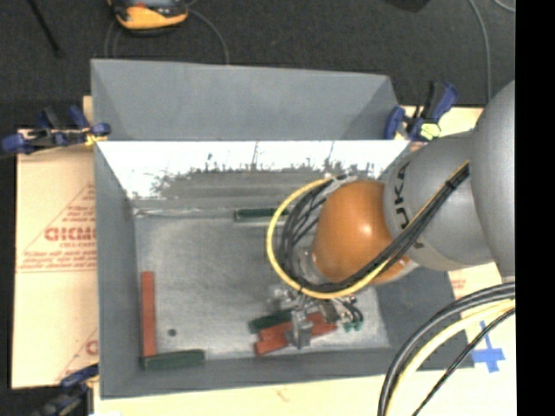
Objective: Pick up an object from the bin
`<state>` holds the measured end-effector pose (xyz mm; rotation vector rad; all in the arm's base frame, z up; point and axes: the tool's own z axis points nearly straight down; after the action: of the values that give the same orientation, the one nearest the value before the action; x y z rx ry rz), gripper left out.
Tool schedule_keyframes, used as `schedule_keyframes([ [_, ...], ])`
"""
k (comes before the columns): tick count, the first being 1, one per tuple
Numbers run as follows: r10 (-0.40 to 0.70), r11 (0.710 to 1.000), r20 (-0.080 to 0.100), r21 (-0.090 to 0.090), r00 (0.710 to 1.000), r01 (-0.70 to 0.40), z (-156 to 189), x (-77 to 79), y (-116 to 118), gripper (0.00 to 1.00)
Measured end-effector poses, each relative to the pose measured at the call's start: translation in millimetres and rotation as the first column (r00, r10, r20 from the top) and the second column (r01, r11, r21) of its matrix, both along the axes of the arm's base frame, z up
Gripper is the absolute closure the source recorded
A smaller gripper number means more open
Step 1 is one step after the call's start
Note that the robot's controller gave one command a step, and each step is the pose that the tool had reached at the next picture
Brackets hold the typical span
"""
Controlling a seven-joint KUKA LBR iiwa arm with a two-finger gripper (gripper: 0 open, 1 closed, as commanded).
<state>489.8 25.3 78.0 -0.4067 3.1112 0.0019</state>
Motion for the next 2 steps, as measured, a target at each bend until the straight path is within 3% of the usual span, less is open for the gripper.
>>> schedule_keyframes([
  [1, 0.001, 1.000, 0.000, 0.000, 1.000, -0.001, 0.0, 0.0, 0.0, 1.00],
  [2, 0.032, 0.999, -0.008, -0.002, 0.999, -0.032, 46.0, 8.6, 3.7, 1.00],
])
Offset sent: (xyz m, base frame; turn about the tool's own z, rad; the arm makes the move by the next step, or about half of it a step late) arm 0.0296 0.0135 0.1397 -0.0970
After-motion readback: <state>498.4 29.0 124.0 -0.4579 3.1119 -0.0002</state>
